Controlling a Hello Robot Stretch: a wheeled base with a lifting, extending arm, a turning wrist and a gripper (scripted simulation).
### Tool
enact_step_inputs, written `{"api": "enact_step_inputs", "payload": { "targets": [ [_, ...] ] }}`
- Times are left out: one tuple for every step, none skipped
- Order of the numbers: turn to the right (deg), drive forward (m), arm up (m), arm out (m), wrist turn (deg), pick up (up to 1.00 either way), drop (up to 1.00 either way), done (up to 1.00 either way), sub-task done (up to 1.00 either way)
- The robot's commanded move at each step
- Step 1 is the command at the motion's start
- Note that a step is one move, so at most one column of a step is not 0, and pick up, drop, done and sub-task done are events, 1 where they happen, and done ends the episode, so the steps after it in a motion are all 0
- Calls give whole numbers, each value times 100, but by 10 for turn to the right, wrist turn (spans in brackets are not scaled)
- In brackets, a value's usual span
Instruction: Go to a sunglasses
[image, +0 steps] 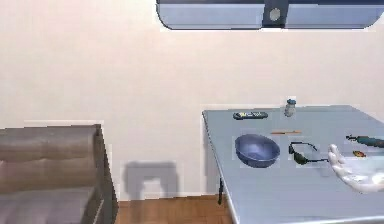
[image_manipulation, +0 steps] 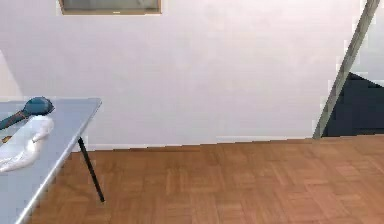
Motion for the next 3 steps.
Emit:
{"api": "enact_step_inputs", "payload": {
  "targets": [
    [330,0,0,0,0,0,0,0,0],
    [0,90,0,0,0,0,0,0,0],
    [0,0,0,0,0,0,0,100,0]
  ]
}}
